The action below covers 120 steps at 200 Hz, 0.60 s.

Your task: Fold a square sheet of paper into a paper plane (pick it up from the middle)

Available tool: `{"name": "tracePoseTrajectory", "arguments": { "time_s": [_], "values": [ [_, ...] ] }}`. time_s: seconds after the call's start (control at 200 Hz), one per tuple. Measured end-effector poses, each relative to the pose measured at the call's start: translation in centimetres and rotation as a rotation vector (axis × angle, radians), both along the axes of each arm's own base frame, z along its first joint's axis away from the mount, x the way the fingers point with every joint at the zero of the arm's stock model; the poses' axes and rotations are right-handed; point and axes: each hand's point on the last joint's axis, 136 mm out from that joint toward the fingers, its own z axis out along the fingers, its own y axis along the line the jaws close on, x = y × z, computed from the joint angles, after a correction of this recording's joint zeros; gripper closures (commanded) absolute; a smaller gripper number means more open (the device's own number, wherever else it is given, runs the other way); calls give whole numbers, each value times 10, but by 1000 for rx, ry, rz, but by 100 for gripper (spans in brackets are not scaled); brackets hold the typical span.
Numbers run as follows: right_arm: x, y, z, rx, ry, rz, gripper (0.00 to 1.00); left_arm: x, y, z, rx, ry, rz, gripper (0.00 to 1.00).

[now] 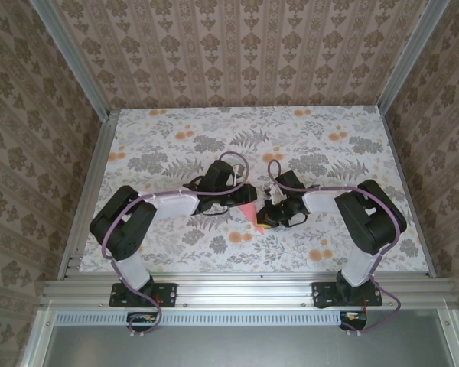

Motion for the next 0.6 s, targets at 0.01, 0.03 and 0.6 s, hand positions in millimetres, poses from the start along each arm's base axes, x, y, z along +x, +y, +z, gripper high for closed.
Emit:
{"name": "tracePoseTrajectory", "arguments": {
  "time_s": [0.01,0.03,0.6],
  "values": [
    [0,0,0,0,0,0,100,0,0,0,-1,0,1,65],
    [0,0,0,0,1,0,100,1,-1,0,-4,0,1,65],
    [0,2,-2,24,-3,6,100,12,7,-49,-16,21,31,66]
  ]
}}
